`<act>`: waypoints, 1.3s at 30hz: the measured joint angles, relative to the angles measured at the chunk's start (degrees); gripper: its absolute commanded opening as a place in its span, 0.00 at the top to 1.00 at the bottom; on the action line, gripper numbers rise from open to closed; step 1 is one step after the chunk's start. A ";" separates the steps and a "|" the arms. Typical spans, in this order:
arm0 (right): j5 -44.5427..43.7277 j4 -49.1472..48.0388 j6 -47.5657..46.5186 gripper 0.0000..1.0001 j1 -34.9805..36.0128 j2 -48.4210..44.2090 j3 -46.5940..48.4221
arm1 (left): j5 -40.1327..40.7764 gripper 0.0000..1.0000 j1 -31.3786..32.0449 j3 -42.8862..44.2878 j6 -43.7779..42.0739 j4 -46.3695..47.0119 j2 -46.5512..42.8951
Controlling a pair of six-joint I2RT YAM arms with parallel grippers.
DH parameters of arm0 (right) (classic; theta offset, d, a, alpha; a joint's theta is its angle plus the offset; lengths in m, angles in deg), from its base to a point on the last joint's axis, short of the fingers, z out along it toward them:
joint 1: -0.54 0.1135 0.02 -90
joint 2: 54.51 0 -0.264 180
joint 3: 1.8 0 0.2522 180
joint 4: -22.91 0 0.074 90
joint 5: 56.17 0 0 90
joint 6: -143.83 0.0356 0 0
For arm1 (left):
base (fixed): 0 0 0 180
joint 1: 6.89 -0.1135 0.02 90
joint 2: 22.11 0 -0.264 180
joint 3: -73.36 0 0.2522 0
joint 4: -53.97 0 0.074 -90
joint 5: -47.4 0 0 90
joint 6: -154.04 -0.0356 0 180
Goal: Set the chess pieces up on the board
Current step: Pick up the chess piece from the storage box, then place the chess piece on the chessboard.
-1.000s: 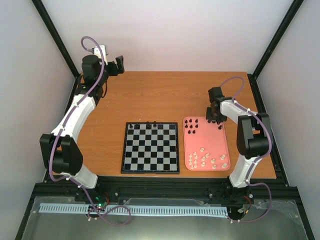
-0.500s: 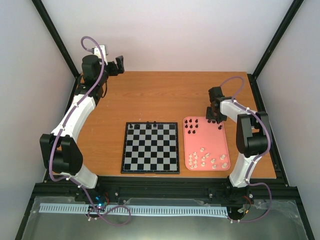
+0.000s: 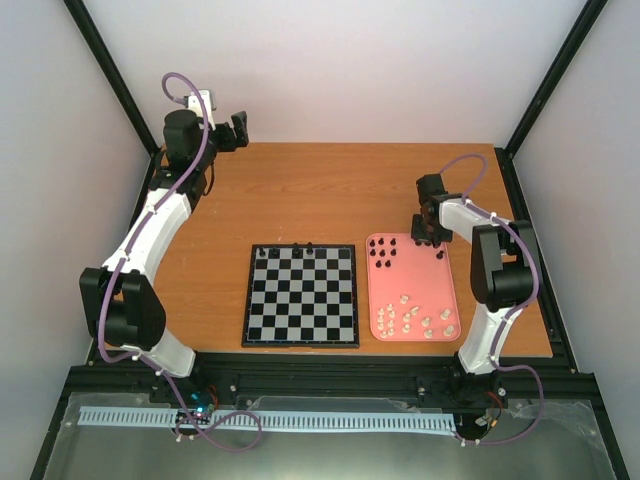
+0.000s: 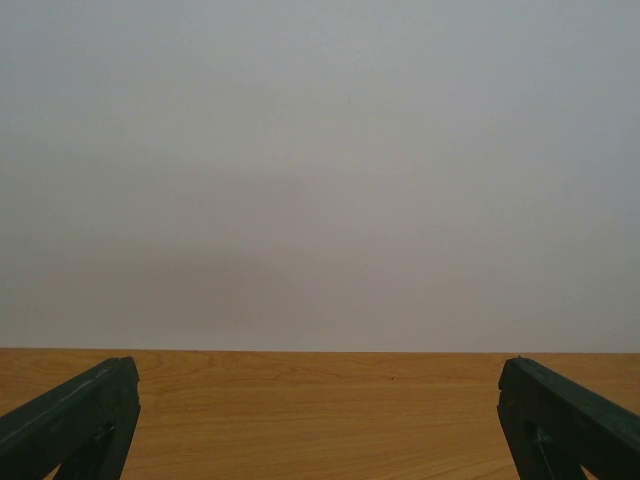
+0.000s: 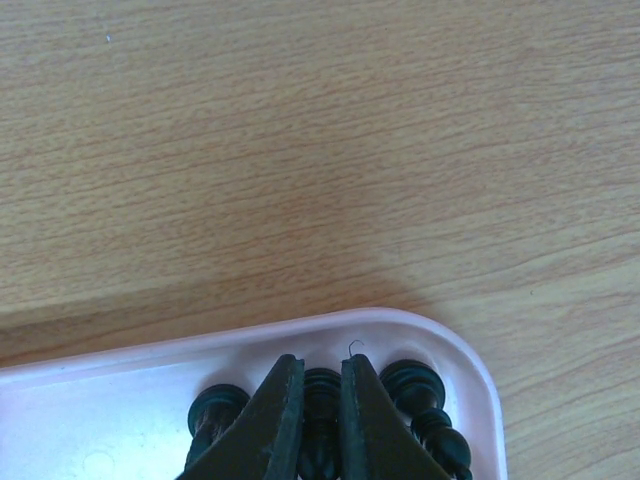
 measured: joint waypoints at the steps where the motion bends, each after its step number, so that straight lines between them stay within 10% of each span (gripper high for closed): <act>1: 0.04 0.02 0.00 0.97 0.00 0.00 0.00 | 0.00 0.00 0.00 0.00 0.00 0.00 0.00; 21: 1.38 5.97 -1.27 0.97 8.92 -10.97 10.29 | 0.09 0.00 0.00 0.00 0.00 0.00 0.00; 39: 14.03 7.69 -5.97 0.97 33.16 15.76 39.80 | 0.22 0.00 0.00 -0.07 0.02 0.31 -0.96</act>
